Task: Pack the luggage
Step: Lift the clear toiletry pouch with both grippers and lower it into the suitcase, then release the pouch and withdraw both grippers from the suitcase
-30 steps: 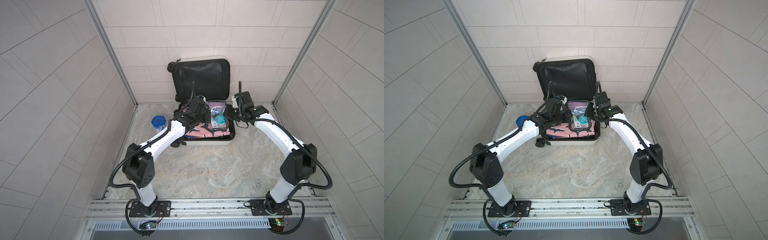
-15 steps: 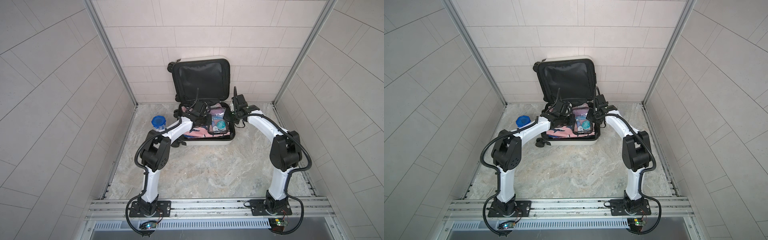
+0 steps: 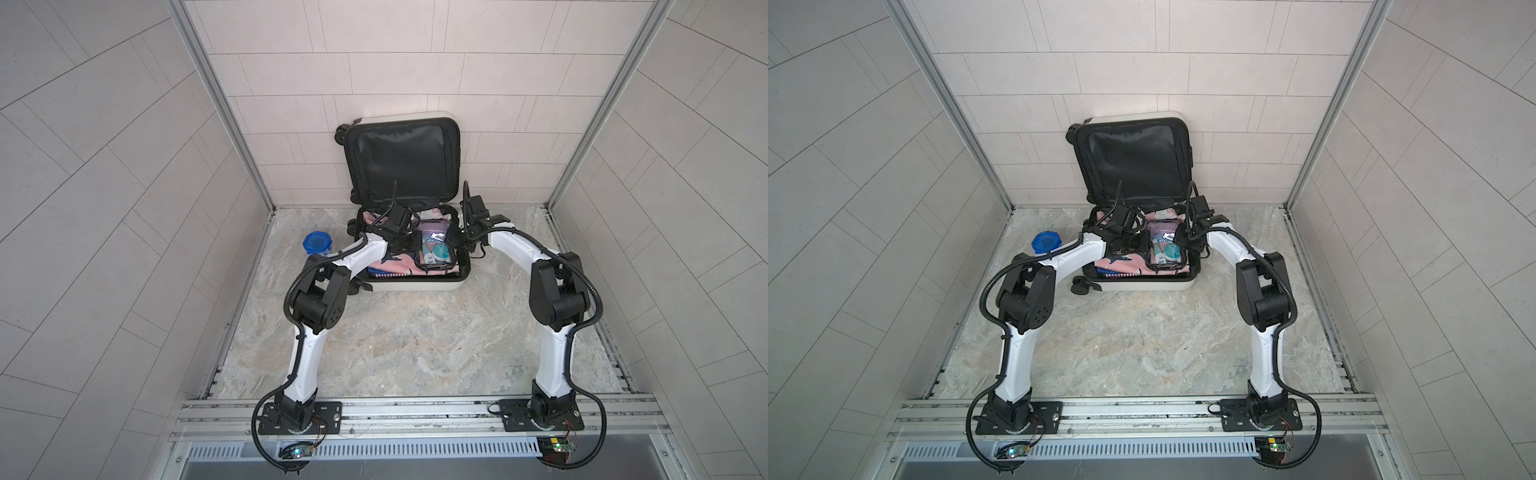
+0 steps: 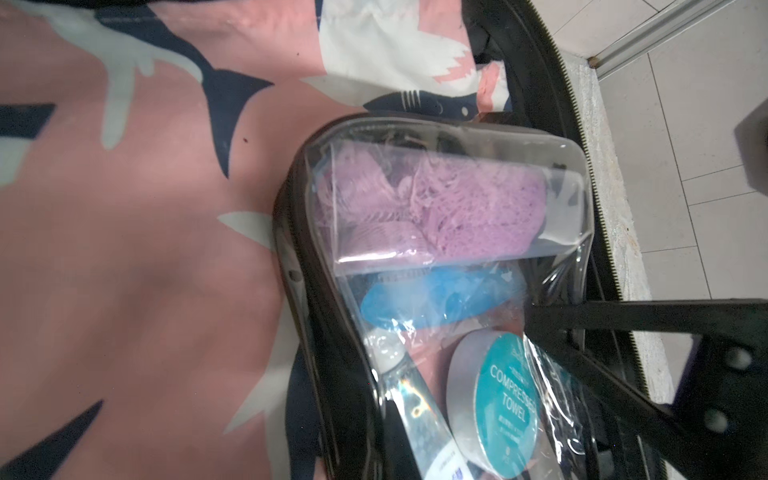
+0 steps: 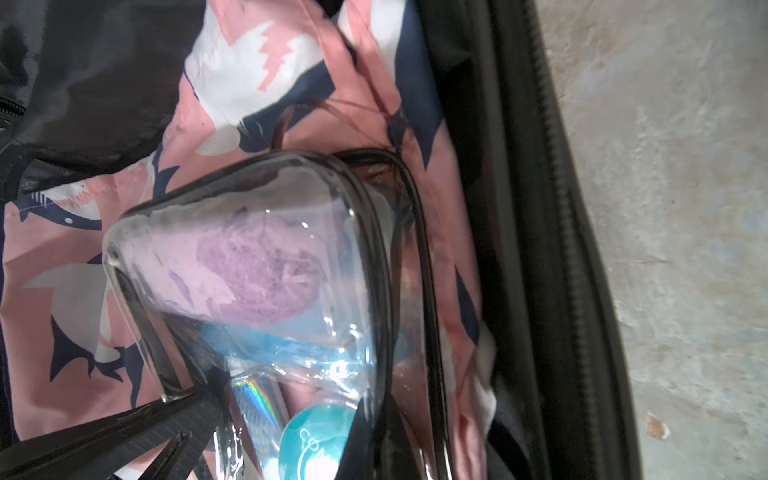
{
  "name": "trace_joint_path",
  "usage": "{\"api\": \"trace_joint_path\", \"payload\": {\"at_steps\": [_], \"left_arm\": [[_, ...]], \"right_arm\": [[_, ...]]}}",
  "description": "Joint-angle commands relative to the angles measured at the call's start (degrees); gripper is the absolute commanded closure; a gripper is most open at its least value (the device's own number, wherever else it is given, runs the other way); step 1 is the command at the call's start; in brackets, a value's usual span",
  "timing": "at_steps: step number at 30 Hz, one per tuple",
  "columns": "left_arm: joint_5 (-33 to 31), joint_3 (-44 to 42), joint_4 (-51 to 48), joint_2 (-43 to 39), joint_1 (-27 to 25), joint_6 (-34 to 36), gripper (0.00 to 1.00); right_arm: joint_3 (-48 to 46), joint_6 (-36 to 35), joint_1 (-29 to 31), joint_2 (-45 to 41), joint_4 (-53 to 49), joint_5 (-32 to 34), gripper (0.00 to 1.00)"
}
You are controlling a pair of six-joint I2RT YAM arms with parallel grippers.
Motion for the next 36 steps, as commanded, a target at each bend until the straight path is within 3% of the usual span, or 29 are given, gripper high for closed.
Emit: {"api": "trace_joint_path", "payload": {"at_steps": [1, 7, 10, 12, 15, 25, 36], "left_arm": [[1.0, 1.2, -0.3, 2.5, 0.1, -0.5, 1.00], [1.0, 2.3, -1.8, 1.1, 0.2, 0.6, 0.97], [0.3, 1.9, -2.3, -1.5, 0.2, 1.2, 0.72], [-0.5, 1.5, -2.7, -3.6, 0.2, 1.9, 0.55], [-1.7, 1.3, -3.8, -6.6, 0.2, 3.3, 0.43], [-8.0, 1.4, -11.1, -18.6, 0.8, 7.7, 0.42], [-16.8, -4.5, -18.1, -34.2, 2.9, 13.5, 0.34]], "right_arm": [[0.4, -0.6, 0.4, 2.2, -0.1, 0.6, 1.00], [0.8, -0.9, 0.3, 0.1, -0.4, 0.1, 1.00], [1.7, -1.3, 0.3, -1.6, -1.1, -0.2, 0.99], [2.5, -1.6, 0.4, -2.6, -1.5, -0.3, 0.87], [3.8, -2.1, 0.3, -3.9, -2.6, 0.0, 0.70], [8.1, -5.1, 0.3, -6.8, -8.5, 4.1, 0.36], [3.6, -8.8, 0.6, -16.8, -9.7, 8.2, 0.30]]}}
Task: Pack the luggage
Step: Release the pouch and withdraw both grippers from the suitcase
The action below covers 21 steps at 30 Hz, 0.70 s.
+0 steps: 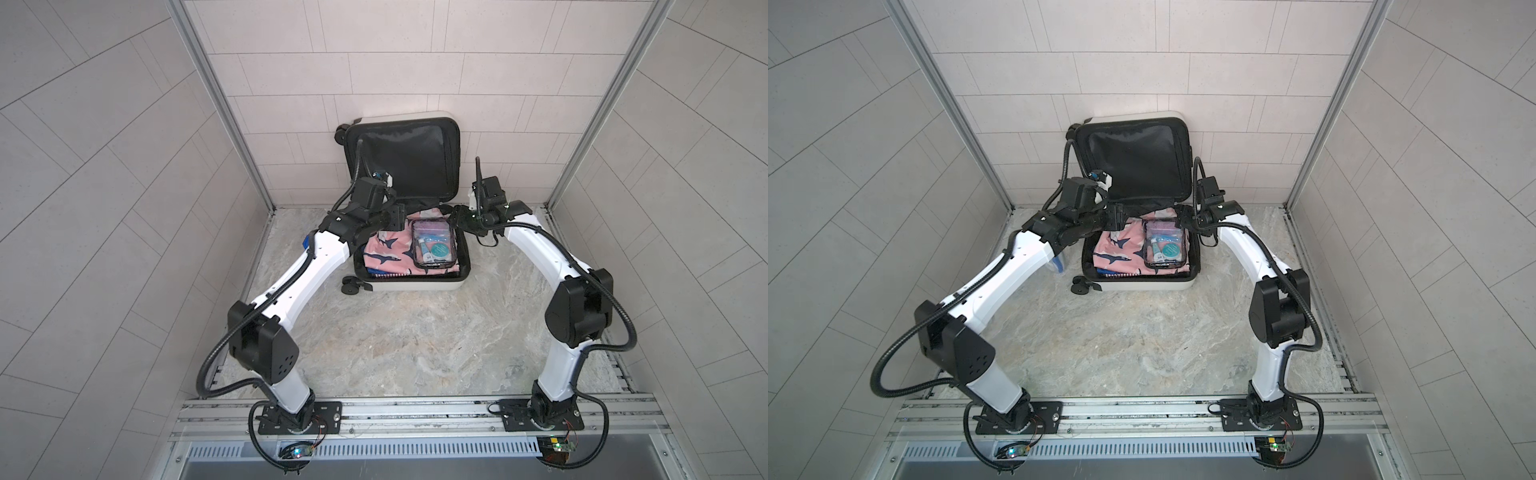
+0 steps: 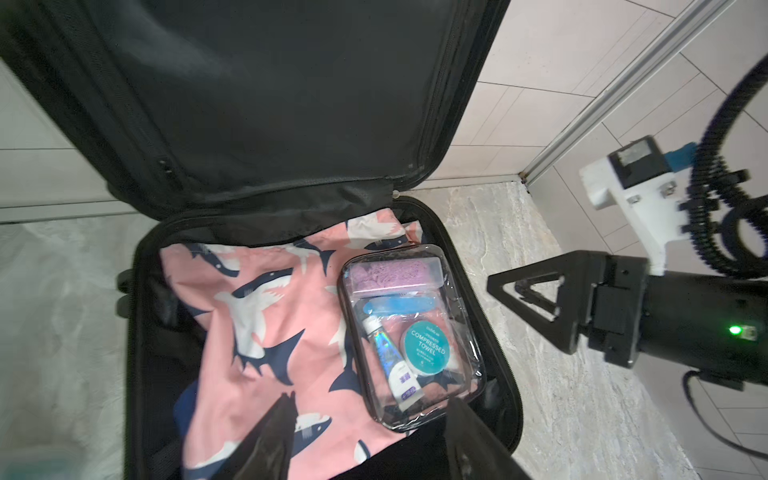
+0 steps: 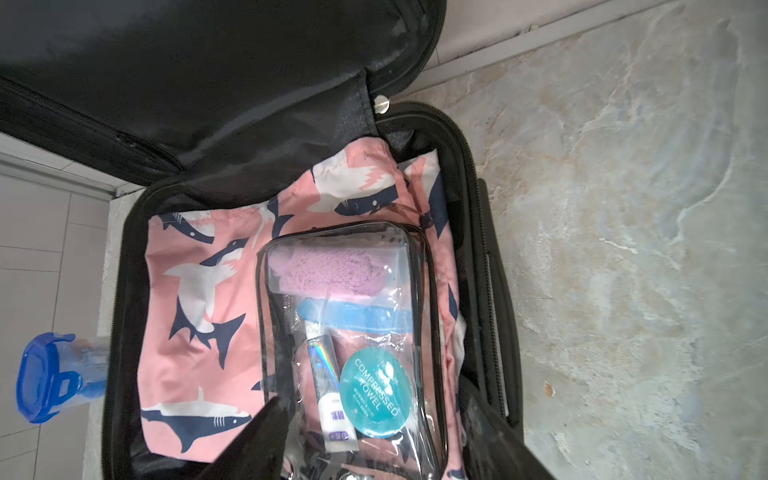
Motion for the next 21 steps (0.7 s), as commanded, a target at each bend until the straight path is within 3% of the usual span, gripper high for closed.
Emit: {"api": "trace_joint_path", "payload": {"at_steps": [1, 6, 11, 13, 19, 20, 21], "left_arm": [[-3.9, -2.0, -4.2, -4.0, 1.4, 2.9, 0.32], [-4.4, -5.6, -5.8, -9.2, 2.9, 3.7, 0.26], [-6.3, -9.9, -6.4, -13.3, 5.3, 4.4, 0.34], [-6.2, -10.8, -7.7, -14.0, 7.8, 3.3, 0.33], [-7.9, -10.8, -14.6, -13.0, 15.8, 0.7, 0.14], [-7.8, -10.6, -15.8, -12.3, 17.2, 0.5, 0.01], [-8.1, -10.5, -17.2, -11.6, 18.3, 0.2, 0.00]], "right_arm": [[-1.8, -2.2, 0.5, -5.4, -1.4, 2.2, 0.29], [-7.1, -3.8, 1.5, -11.5, -1.1, 2.6, 0.30], [-14.4, -5.1, 4.7, -17.7, 0.9, 2.6, 0.29], [-17.3, -5.6, 6.5, -19.7, 1.8, 2.7, 0.27], [-22.9, -8.0, 12.4, -22.3, 3.1, 1.9, 0.22], [-23.2, -8.5, 13.4, -22.1, 2.7, 1.9, 0.21], [-23.3, -9.1, 14.3, -22.0, 2.3, 2.1, 0.09]]}}
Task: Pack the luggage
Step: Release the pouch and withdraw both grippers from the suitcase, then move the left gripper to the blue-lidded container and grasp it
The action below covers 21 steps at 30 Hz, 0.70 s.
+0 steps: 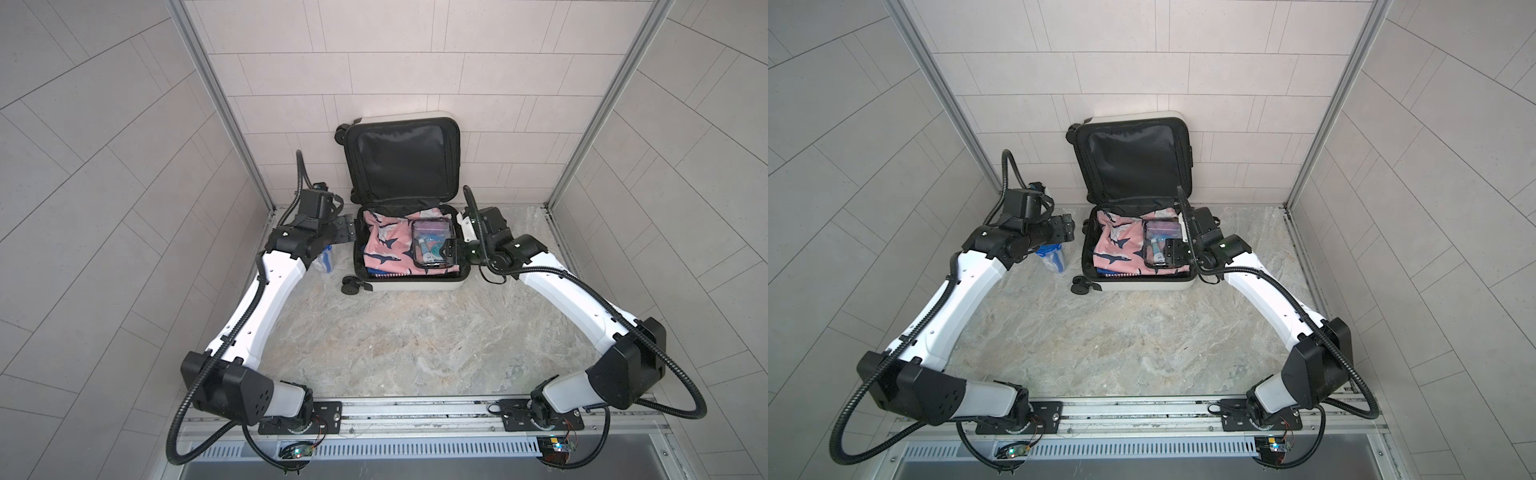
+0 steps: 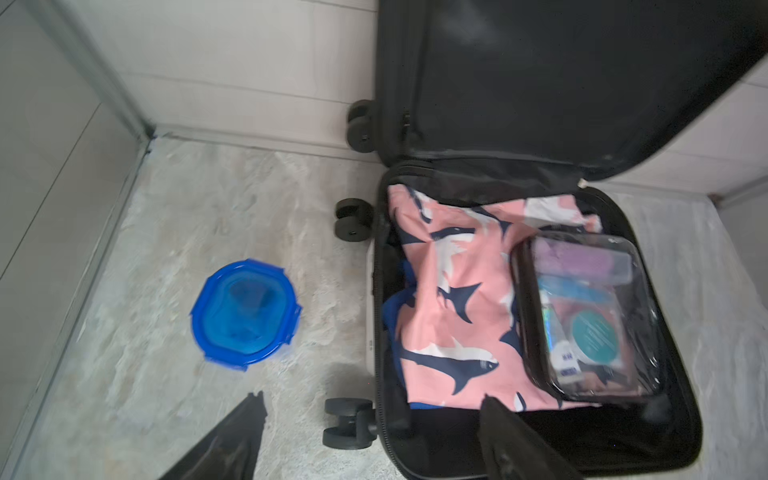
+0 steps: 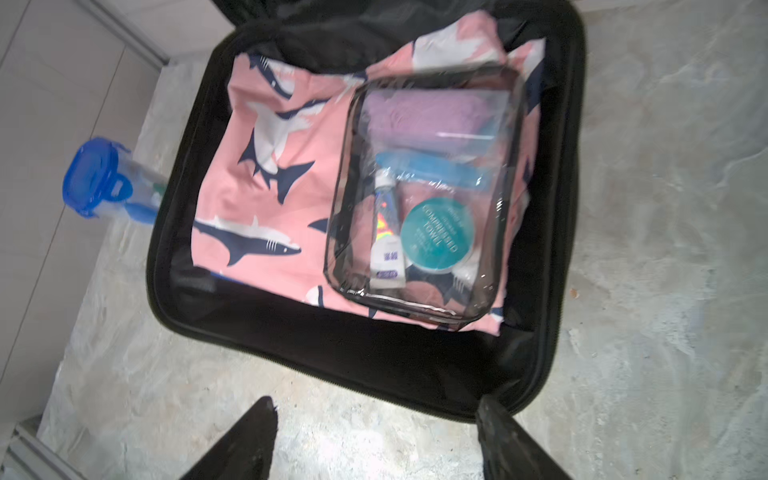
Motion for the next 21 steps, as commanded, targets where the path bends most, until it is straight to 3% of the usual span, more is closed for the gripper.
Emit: {"api": "trace_joint_path", "payload": {"at_steps": [1, 12, 21], "left_arm": [[-2.1, 0.0, -6.5, 1.7, 3.4, -1.8, 0.00], [0.2, -4.0, -7.3, 4.8, 8.2, -10.1, 0.00], [-3.4, 6.9, -13.2, 16.1, 8.5, 1.4, 0.00]], "right_arm": [[-0.6, -3.0, 2.6, -1.1, -0.1, 0.9, 0.04], [-3.2, -4.3, 9.4, -0.9, 0.4, 4.8, 0.01], [-5.4, -4.6, 9.8, -3.4, 0.3, 4.9, 0.01]]}}
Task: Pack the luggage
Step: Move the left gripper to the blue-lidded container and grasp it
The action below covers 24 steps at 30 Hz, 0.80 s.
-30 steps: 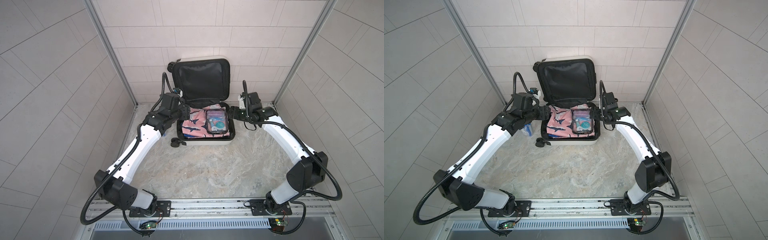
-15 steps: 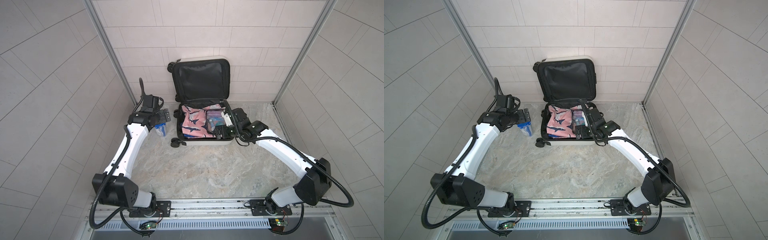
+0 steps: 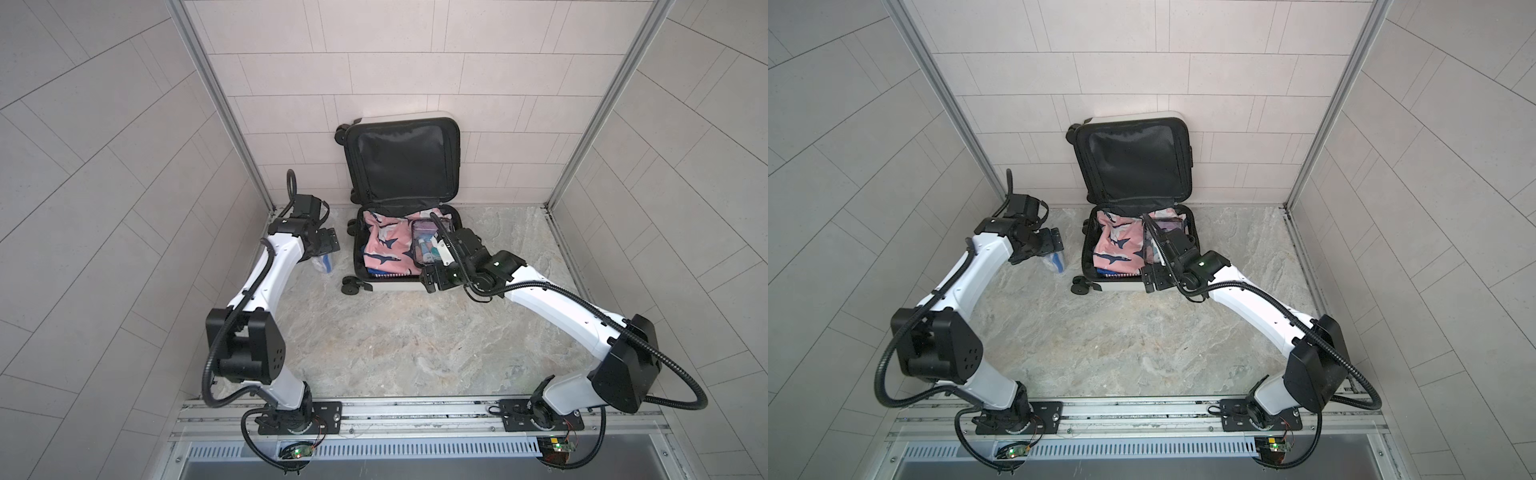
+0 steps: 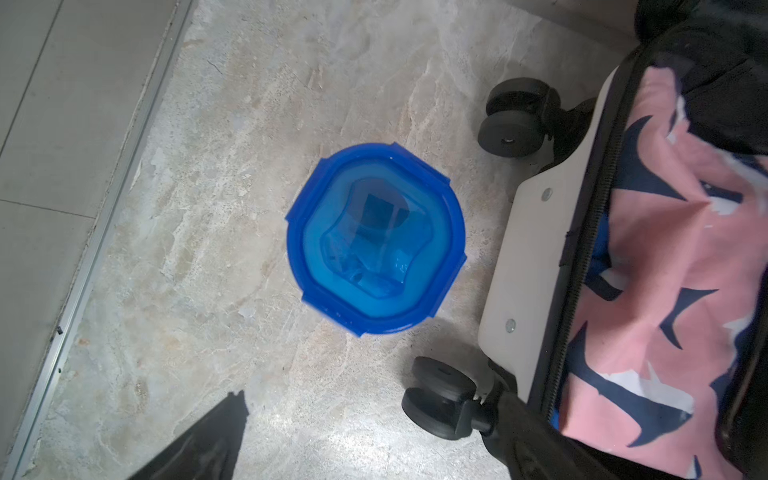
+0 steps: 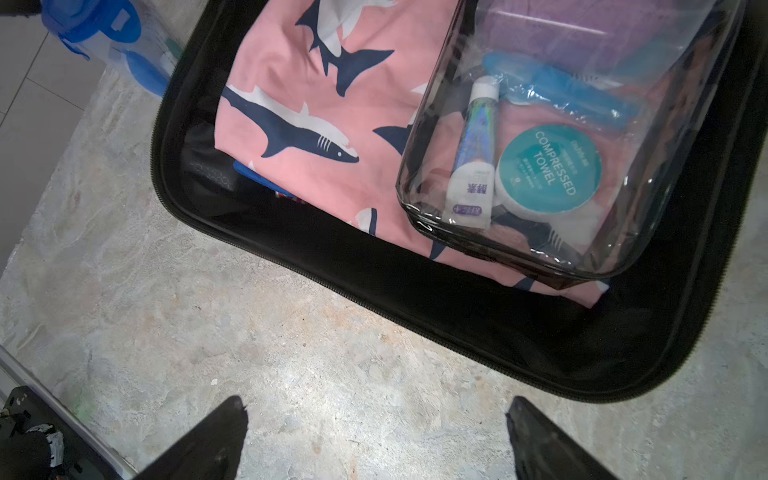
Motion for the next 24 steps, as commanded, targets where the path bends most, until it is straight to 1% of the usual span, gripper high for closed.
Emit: {"api": "trace_joint_path", "payload": {"at_steps": [1, 3, 6, 9, 11, 13, 14, 20, 24], "left_arm": [[-2.5, 6.2, -5.2, 2.9, 0.3, 7.0, 0.00], [-2.4, 10.0, -8.0, 5.3, 0.3, 12.1, 0.00], [-4.3, 15.6, -12.8, 8.8, 0.5, 17.1, 0.00], [-3.3, 18.5, -14.6, 11.2, 1.1, 20.6, 0.00], [-2.2, 19.0, -14.6, 12.2, 1.8, 21.0, 0.00], [1.1, 19.4, -14.7, 13.1, 2.8, 20.8, 0.00], [1.7, 19.5, -14.8, 13.5, 2.9, 20.7, 0.00], [3.7, 19.4, -14.6, 15.8, 3.0, 21.4, 0.00], [3.4, 18.2, -13.0, 16.5, 3.0, 21.2, 0.00]], "right_arm": [[-0.7, -0.8, 0.3, -3.0, -0.1, 1.3, 0.01], [-0.8, -0.7, 0.2, -3.4, -0.1, 1.0, 0.00], [-0.6, -0.7, 0.2, -3.3, -0.3, 0.1, 0.01], [-0.2, -0.8, 0.2, -3.3, -0.5, -0.9, 0.00], [0.2, -1.2, 0.3, -3.0, -0.9, -1.8, 0.00], [0.6, -1.7, 0.3, -2.7, -1.4, -2.7, 0.00], [0.7, -1.8, 0.2, -2.5, -1.6, -3.0, 0.00], [0.5, -1.3, 0.2, -2.1, -1.6, -4.5, 0.00], [0.2, -0.4, 0.3, -2.1, -1.0, -5.1, 0.00]]}}
